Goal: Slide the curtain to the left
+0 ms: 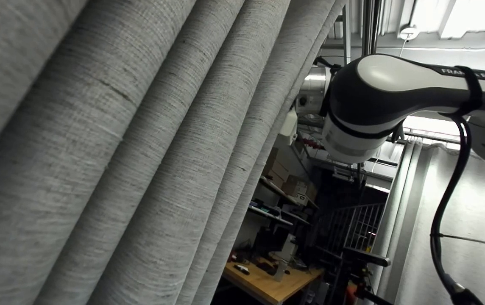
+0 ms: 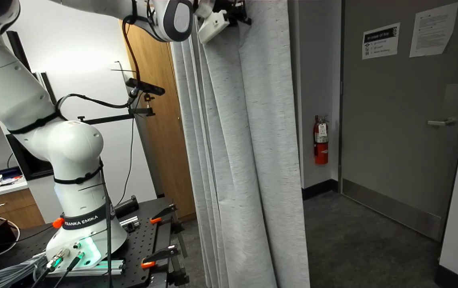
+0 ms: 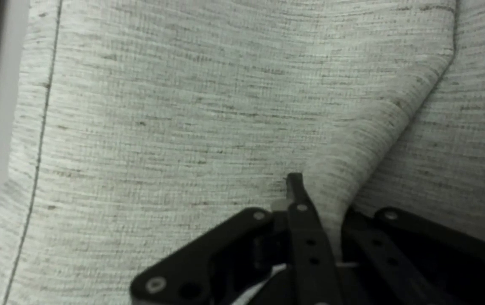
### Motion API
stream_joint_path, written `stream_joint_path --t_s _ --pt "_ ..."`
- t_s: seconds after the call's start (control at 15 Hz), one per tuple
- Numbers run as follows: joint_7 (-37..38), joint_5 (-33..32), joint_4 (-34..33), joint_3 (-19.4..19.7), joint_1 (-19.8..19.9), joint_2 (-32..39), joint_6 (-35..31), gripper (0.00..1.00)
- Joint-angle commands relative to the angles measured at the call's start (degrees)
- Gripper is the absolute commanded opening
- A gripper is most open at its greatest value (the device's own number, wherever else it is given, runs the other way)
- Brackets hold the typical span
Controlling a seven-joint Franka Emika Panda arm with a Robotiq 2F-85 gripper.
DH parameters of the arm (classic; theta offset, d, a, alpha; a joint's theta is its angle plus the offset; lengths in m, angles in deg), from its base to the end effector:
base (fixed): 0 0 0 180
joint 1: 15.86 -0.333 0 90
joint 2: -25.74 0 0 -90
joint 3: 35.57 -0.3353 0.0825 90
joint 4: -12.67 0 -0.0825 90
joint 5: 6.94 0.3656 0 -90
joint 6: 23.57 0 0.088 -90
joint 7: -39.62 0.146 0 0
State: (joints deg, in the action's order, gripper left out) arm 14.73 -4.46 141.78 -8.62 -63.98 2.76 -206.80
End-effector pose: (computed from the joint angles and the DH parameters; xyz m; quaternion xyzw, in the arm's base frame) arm 0.4820 0.1328 0.6790 -0.7509 -0.2552 -0.6047 0.0729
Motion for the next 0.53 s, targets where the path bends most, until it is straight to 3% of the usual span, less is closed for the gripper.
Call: stream_joint_path --t_s 0.0,0.13,0.2,0.47 --pt "-1.38 0.39 5.11 2.55 -4.71 1.02 1.39 0.0" --pt "-1.14 0.29 5.22 3.1 -5.19 0.94 1.36 0.0" --pt "0.0 0.0 0.0 1.88 -2.13 -0.35 0.0 0.02" --pt "0.0 0.0 0.0 2.3 -2.59 -0.4 0.0 0.02"
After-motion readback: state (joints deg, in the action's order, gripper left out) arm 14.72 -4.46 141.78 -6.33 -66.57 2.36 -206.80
